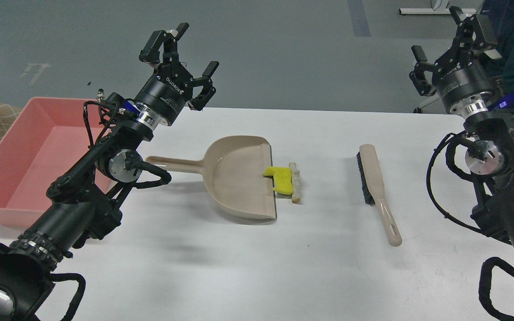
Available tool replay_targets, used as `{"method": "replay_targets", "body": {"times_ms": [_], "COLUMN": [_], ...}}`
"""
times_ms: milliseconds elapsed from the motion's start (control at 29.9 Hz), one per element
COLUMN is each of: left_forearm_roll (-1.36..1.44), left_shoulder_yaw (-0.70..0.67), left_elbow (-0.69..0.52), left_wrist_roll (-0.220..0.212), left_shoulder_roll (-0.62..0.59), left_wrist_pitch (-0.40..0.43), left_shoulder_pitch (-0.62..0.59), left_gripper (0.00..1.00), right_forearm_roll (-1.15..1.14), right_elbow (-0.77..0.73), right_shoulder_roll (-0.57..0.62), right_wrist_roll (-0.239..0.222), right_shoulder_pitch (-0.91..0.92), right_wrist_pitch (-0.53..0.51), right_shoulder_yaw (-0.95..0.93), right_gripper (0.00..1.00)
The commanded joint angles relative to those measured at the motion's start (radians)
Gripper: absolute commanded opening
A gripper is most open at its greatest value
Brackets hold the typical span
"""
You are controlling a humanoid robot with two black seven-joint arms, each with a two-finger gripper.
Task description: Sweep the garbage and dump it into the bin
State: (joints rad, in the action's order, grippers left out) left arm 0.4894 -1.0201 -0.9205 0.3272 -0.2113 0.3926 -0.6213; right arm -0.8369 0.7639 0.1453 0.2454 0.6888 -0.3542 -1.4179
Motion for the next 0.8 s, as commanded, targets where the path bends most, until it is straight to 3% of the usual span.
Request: {"method": "replay_targets", "body": {"times_ms": [0,769], "left_forearm_roll": [0.0,-0.005], "left_shoulder_yaw": [0.0,0.0], "left_elbow": [0.0,0.031], "left_wrist_roll": [0.006,-0.007], "left_shoulder_roll": [0.003,-0.045], "left_wrist_pitch": [0.0,-0.015], "left_shoulder_pitch": [-0.002,-0.011], "left_gripper": [0.98,0.98], "right_forearm_roll": [0.001,0.012], "right_elbow": [0.002,-0.012], "right_shoulder_roll": [-0.001,0.0], "right_wrist_roll": [0.0,0.0], "right_shoulder_pitch": [-0.005,0.006], "right_wrist_pitch": [0.001,0.047], "right_shoulder_yaw": [0.002,0.005], "right_gripper": [1.0,1.0]}}
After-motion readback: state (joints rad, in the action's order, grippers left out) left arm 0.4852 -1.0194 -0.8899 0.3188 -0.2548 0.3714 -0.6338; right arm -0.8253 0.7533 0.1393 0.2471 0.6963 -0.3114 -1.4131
